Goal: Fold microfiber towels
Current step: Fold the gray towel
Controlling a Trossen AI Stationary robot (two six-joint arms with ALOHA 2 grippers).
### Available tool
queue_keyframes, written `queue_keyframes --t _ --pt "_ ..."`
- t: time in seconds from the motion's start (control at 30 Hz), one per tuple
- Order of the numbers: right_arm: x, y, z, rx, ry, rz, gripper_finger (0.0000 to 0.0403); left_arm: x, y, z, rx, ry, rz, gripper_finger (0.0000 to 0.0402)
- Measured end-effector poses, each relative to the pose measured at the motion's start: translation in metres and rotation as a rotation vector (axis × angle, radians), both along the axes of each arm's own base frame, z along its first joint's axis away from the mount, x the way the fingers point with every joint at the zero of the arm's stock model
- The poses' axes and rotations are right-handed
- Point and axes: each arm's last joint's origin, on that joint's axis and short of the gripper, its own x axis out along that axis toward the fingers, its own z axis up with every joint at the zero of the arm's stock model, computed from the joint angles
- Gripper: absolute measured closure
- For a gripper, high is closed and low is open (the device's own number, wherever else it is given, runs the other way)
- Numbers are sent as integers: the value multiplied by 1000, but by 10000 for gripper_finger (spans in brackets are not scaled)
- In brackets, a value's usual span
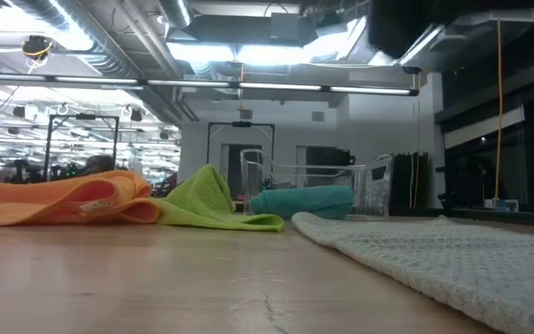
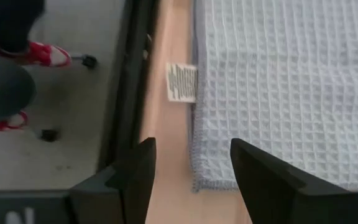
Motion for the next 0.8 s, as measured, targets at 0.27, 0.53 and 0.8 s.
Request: queue_keyframes --t 0.27,0.53,0.8 --pt "4 0 -11 -25 14 -9 192 13 20 -21 -138 161 24 204" --pt "9 -4 -11 -41 6 -27 192 13 43 -32 -88 322 34 205" --pt "18 -9 -12 -11 62 -40 192 10 46 -33 -31 353 -18 205"
